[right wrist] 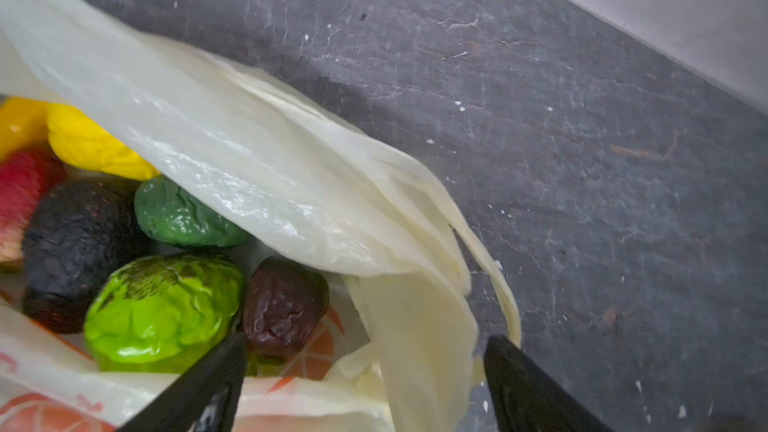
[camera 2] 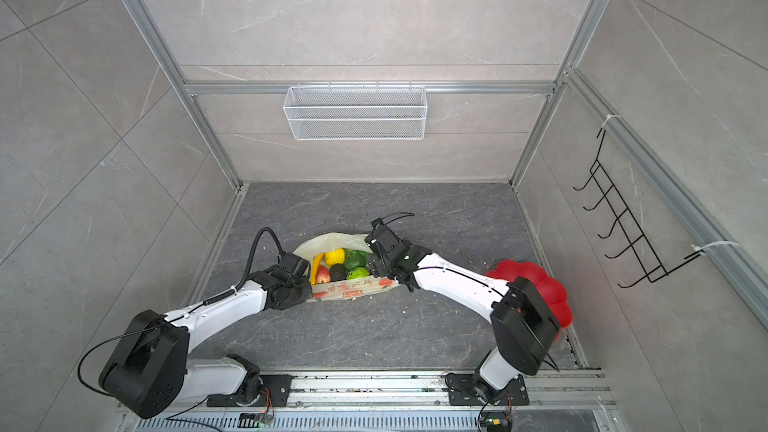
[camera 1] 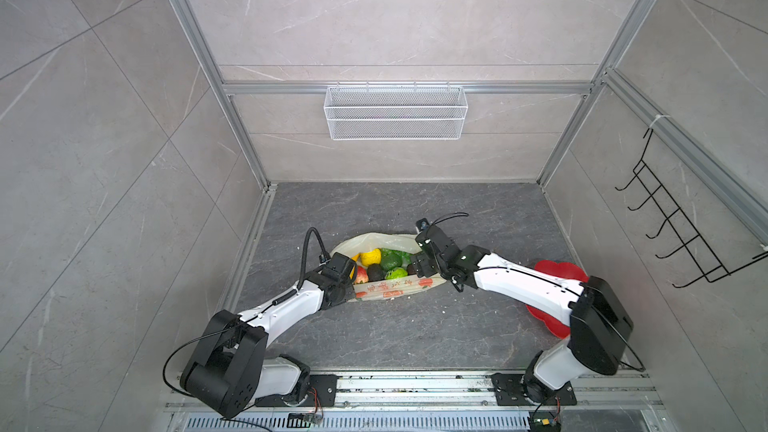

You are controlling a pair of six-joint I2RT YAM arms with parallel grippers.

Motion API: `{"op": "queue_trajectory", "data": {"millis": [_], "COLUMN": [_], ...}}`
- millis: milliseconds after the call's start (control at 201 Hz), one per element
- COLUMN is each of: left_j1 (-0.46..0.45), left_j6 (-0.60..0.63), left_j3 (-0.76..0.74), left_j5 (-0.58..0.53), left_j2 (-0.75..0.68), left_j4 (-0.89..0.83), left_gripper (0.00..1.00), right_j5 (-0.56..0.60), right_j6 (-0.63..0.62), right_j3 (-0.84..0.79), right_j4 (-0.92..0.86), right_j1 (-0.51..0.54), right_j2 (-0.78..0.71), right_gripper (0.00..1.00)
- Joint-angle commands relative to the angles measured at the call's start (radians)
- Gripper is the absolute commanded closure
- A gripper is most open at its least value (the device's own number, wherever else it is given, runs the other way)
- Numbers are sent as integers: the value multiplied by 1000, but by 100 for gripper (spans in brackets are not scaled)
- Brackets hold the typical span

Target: Take the fake fruits out of the plastic bag

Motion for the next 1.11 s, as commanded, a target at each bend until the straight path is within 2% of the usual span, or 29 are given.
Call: {"op": "queue_trajectory", "data": {"millis": [0,129,224,309,368,473,637,757,832,936,1011,1100], "left_j1": [2,2,4,5,7,8,10,8,5,-16,-40,-48], "left_j6": [27,27,21,2,-12,-48,-69,-18,23,50,48,28], "left_j3": [8,5,-4,-28,-52,-75,-89,-64,-35,22,59,90], "left_j5": [-30,-30,-41,-48,-48,-71,-86,-52,-20,-45,-105,-155], "left_j2": [-14,-11,-12,-29,-51,-87,-110,-75,-53,-51,-78,-122], "left_j4": [-4,2,-1,-1,6,-6,-10,2,3,-67,-145,-235], "left_gripper": [100,100,100,100,100,100,100,100,89,58,42,28], "right_j5": [14,88,44,-39,-117,-249,-382,-450,-446,-387,-303,-207], "right_j6": [-171,-216,-197,-175,-153,-88,-12,-18,-9,-10,1,45], "right_j3": [53,147,237,288,324,397,506,495,474,460,429,408], "right_j4": [48,55,24,21,20,1,-45,-30,-26,-65,-86,-133], "right_j1": [4,-6,-59,-110,-148,-222,-293,-283,-276,-254,-224,-200], "right_j2": [61,171,254,295,315,351,423,412,387,338,286,230], "right_gripper": [7,8,21,34,49,68,78,77,73,46,26,14]}}
